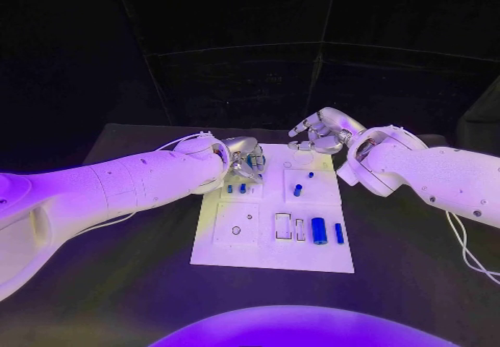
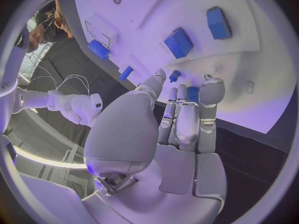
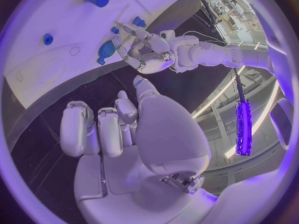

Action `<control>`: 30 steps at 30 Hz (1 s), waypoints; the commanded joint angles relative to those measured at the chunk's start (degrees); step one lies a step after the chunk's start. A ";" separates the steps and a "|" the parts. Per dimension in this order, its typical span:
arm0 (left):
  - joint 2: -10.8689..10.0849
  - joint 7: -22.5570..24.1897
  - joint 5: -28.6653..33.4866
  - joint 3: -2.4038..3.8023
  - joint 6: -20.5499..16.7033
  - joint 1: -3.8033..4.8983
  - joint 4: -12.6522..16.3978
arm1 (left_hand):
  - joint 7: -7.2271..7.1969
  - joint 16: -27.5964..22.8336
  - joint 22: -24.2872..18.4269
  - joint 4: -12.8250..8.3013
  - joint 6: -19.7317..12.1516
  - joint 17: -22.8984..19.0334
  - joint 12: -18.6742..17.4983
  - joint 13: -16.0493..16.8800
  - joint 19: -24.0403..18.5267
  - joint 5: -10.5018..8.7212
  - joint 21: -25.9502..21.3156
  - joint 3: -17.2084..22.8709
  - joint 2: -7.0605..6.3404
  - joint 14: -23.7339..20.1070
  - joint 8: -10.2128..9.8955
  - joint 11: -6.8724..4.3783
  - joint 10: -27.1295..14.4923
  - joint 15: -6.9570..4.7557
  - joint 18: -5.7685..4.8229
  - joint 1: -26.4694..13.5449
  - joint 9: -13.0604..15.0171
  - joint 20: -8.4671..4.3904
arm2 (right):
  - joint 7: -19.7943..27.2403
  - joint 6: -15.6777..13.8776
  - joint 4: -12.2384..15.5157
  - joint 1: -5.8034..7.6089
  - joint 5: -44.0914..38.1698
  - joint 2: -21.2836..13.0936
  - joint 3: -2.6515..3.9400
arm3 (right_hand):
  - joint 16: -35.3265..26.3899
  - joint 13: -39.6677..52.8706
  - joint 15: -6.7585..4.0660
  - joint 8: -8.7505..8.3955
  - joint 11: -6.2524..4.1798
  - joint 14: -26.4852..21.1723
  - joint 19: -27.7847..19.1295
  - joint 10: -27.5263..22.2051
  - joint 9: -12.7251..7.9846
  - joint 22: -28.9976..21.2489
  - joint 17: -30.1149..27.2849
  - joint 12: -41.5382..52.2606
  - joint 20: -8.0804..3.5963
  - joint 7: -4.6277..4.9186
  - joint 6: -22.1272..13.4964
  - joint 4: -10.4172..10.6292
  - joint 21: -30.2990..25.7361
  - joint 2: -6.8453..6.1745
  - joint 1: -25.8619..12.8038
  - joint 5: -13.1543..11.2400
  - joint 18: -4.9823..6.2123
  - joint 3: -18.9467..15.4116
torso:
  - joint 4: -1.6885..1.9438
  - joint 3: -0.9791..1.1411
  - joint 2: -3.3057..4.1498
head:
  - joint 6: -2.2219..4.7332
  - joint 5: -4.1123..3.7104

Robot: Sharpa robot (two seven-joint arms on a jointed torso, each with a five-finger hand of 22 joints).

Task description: Assemble the parts on the task board

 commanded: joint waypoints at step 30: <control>2.52 -0.74 -2.02 0.08 1.49 -0.90 -3.12 | -0.22 -0.12 4.92 -1.24 2.72 -1.34 -3.34 -3.62 1.90 -0.18 4.10 2.02 1.74 0.86 -2.99 -0.26 3.79 -0.54 -1.92 0.28 -2.96 -0.30 | 0.54 -0.14 0.05 0.11 0.17 0.42 0.03 | -0.20 -0.19 -0.40 0.15 0.01 2.75 -0.55 -0.41 -0.05 -0.14 1.57 -0.34 -0.09 0.20 -0.25 0.06 -0.31 0.74 -0.01 0.37 0.54 -0.09 | 0.07 0.03 -0.04 | 0.01 -0.01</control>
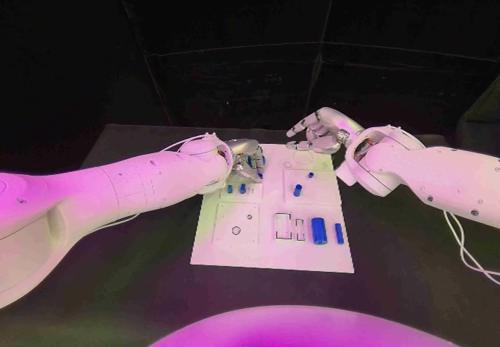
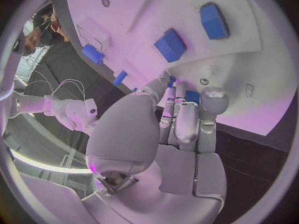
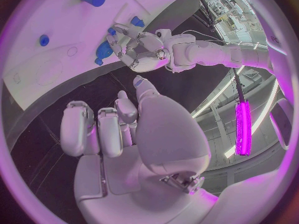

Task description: Assemble the parts on the task board

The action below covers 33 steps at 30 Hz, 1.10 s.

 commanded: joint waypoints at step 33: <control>0.80 -2.32 -0.34 0.00 2.09 -0.12 -0.37 | 0.08 0.39 1.88 -3.31 3.40 -0.97 -2.41 -2.73 0.53 -0.15 1.30 6.16 3.44 0.75 -3.00 -0.54 3.75 -0.54 -1.19 3.11 -2.50 -0.36 | 0.26 0.34 -0.03 0.11 0.15 0.36 0.03 | -0.21 0.03 -0.39 0.19 0.01 2.75 -0.35 -0.36 -0.06 -0.04 1.60 -0.22 0.11 0.20 -0.25 0.05 -0.34 0.77 0.03 0.58 0.54 -0.05 | 0.04 -0.03 -0.02 | -0.18 -0.30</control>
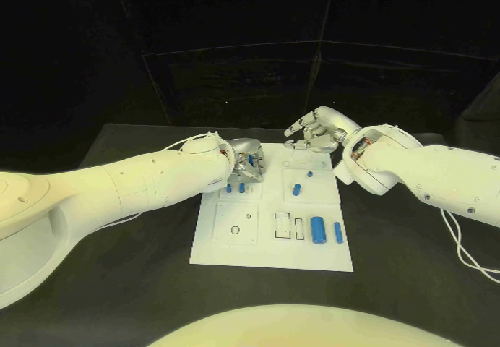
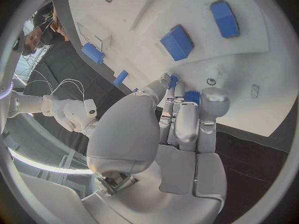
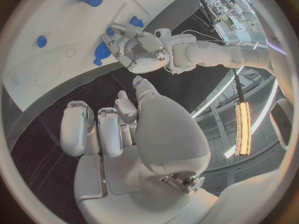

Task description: Assemble the parts on the task board

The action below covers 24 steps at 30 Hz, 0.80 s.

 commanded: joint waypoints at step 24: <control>-3.11 5.05 1.75 0.80 -4.97 0.01 3.19 | 0.17 0.59 2.42 -3.05 3.64 -1.32 -2.22 -1.43 0.70 -0.13 2.06 6.41 -0.11 0.63 -1.34 -0.12 4.13 -0.65 -1.56 -1.07 -0.98 -0.34 | 0.62 -0.12 0.06 0.11 0.13 -0.05 0.03 | -0.21 0.02 -0.39 0.19 0.01 2.75 -0.35 -0.36 -0.07 -0.05 1.61 -0.23 0.11 0.20 -0.25 0.05 -0.34 0.54 -0.20 0.23 0.54 -0.05 | 0.09 -0.02 -0.09 | 0.25 -0.06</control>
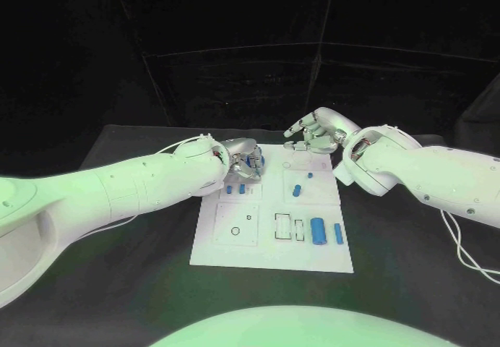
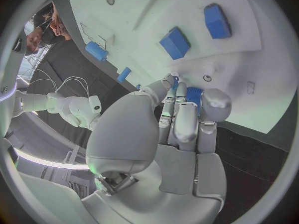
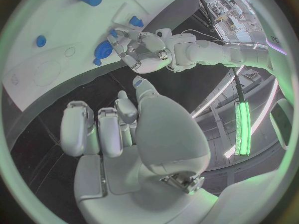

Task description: Assemble the parts on the task board

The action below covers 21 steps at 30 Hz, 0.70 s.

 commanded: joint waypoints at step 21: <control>-7.18 1.10 2.23 2.61 -0.38 1.21 5.87 | 0.01 0.10 0.41 -0.56 0.84 -0.58 -0.90 -0.24 0.36 0.35 0.52 1.02 -0.57 0.34 -0.68 -0.93 2.09 -0.44 -0.73 -1.11 -0.15 0.01 | 0.62 -0.23 0.07 0.10 0.13 -0.47 0.03 | -0.21 0.02 -0.39 0.19 0.01 2.75 -0.35 -0.36 -0.08 -0.05 1.56 -0.24 0.10 0.20 -0.25 0.05 -0.34 0.54 -0.20 0.24 0.54 -0.05 | -0.03 -0.03 0.09 | 0.25 0.51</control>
